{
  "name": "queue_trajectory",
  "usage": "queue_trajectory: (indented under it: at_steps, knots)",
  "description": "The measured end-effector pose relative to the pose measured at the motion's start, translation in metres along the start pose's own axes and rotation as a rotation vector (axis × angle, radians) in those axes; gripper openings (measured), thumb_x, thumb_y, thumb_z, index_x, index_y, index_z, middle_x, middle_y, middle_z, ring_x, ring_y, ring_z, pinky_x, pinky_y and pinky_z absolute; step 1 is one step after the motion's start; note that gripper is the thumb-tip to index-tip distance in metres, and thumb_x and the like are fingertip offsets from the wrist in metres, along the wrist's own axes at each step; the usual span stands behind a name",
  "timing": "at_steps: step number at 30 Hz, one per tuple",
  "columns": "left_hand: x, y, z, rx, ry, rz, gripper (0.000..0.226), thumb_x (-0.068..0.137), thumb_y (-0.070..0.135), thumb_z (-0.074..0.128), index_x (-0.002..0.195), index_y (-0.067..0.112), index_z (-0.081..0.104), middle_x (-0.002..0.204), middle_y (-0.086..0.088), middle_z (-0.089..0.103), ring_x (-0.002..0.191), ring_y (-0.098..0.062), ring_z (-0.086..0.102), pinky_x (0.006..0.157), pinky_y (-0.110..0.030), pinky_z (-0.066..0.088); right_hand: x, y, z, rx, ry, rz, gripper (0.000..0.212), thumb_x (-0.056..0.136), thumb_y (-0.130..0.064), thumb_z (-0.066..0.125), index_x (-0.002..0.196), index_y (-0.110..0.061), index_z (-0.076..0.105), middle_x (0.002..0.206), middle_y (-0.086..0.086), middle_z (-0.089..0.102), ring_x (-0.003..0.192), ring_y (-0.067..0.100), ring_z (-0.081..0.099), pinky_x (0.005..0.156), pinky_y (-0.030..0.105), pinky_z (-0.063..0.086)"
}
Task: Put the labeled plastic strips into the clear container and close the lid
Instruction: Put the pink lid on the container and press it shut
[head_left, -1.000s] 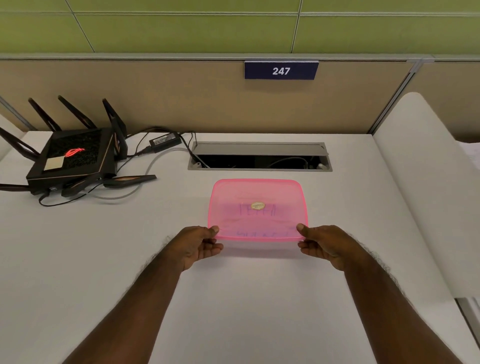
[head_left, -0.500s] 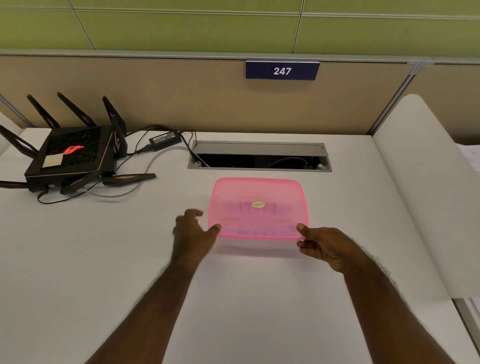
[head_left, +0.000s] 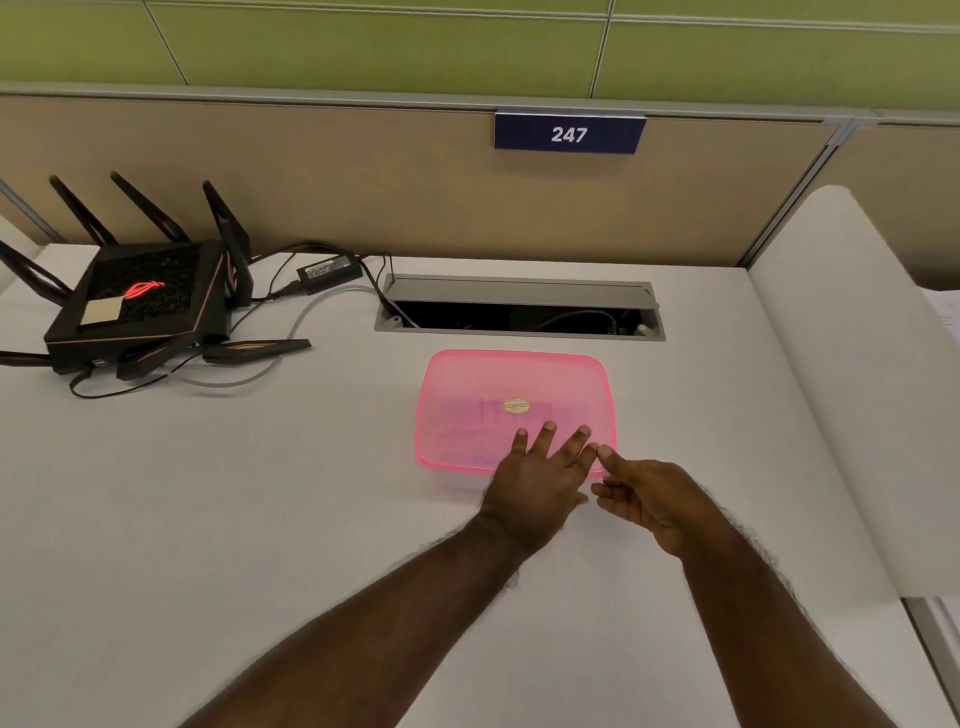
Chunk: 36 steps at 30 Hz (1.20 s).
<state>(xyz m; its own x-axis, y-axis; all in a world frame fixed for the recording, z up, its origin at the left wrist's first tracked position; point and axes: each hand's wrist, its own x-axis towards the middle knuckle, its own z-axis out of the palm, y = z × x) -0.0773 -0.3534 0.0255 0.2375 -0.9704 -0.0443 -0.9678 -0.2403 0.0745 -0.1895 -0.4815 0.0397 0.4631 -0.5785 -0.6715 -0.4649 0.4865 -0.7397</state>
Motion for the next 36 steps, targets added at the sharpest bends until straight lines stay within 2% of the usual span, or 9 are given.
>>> queue_trajectory:
  at_steps: [4,8,15,19,23,26,29,32,36]
  knots:
    - [-0.004,-0.003,0.006,0.108,0.161,0.070,0.056,0.096,0.030,0.055,0.146,0.014,0.038,0.152,-0.008,0.038,0.131,-0.039,0.046,0.103,-0.050,0.042,0.001,-0.001,0.002,0.040,-0.002,0.002,0.038,0.080,-0.031,0.073,0.099,0.001,0.065,0.096,0.020,0.070,0.088,0.030,0.071,0.070,0.032,0.060]
    - [-0.005,-0.002,0.011,0.265,0.236,0.138,0.049,0.088,0.034,0.063,0.133,0.014,0.058,0.137,-0.009,0.057,0.115,-0.034,0.062,0.094,-0.041,0.053,0.003,0.004,0.002,0.090,0.006,-0.002,0.031,0.083,-0.024,0.072,0.095,0.004,0.067,0.093,0.023,0.069,0.083,0.030,0.070,0.074,0.035,0.060]
    - [-0.006,-0.001,0.005,0.214,0.162,0.106,0.054,0.091,0.035,0.061,0.139,0.013,0.050,0.143,-0.010,0.050,0.124,-0.034,0.055,0.100,-0.041,0.048,0.004,0.001,-0.004,0.035,-0.047,0.031,0.041,0.081,-0.029,0.073,0.105,0.003,0.066,0.099,0.022,0.069,0.084,0.028,0.070,0.080,0.039,0.059]
    - [-0.005,-0.007,-0.008,-0.111,0.199,0.076,0.054,0.098,0.043,0.041,0.142,0.013,0.045,0.146,-0.008,0.047,0.132,-0.032,0.047,0.106,-0.046,0.039,0.003,-0.015,-0.013,-0.227,-0.116,0.046,0.057,0.074,-0.052,0.072,0.112,-0.011,0.063,0.112,0.009,0.065,0.098,0.027,0.066,0.073,0.037,0.060]
    - [0.002,-0.058,-0.032,-0.271,0.394,-0.234,0.051,0.091,0.032,0.047,0.136,0.010,0.053,0.137,-0.009,0.058,0.128,-0.032,0.052,0.104,-0.045,0.042,0.021,-0.046,-0.008,-0.309,0.000,-0.122,0.060,0.080,-0.058,0.064,0.123,-0.017,0.057,0.119,0.005,0.063,0.100,0.025,0.064,0.076,0.037,0.056]
    - [0.015,-0.121,-0.045,-0.284,0.262,-0.685,0.050,0.091,0.037,0.045,0.136,0.015,0.052,0.137,-0.011,0.055,0.125,-0.033,0.050,0.101,-0.043,0.040,0.041,-0.074,0.008,-0.369,0.029,-0.257,0.057,0.089,-0.052,0.058,0.132,-0.015,0.054,0.127,0.009,0.060,0.109,0.029,0.060,0.084,0.042,0.055]
    - [0.024,-0.167,-0.048,-0.687,0.048,-0.993,0.045,0.094,0.043,0.045,0.120,0.011,0.064,0.129,-0.016,0.060,0.113,-0.035,0.057,0.097,-0.042,0.044,0.062,-0.091,0.021,-0.366,0.030,-0.244,0.050,0.092,-0.051,0.055,0.119,-0.009,0.061,0.117,0.012,0.063,0.104,0.030,0.061,0.076,0.039,0.054]
    - [0.023,-0.181,-0.045,-1.235,0.037,-1.072,0.037,0.091,0.043,0.056,0.099,0.009,0.068,0.109,-0.017,0.069,0.084,-0.028,0.063,0.081,-0.038,0.052,0.077,-0.098,0.024,-0.322,0.067,-0.149,0.047,0.088,-0.049,0.063,0.107,-0.006,0.064,0.105,0.012,0.066,0.090,0.027,0.063,0.062,0.032,0.050]
    - [0.025,-0.184,-0.035,-1.322,0.086,-1.057,0.026,0.089,0.042,0.062,0.084,0.017,0.066,0.094,-0.009,0.067,0.080,-0.024,0.060,0.068,-0.031,0.051,0.090,-0.100,0.020,-0.229,0.053,-0.044,0.035,0.082,-0.043,0.072,0.089,-0.011,0.061,0.094,0.007,0.068,0.082,0.022,0.062,0.065,0.035,0.051]
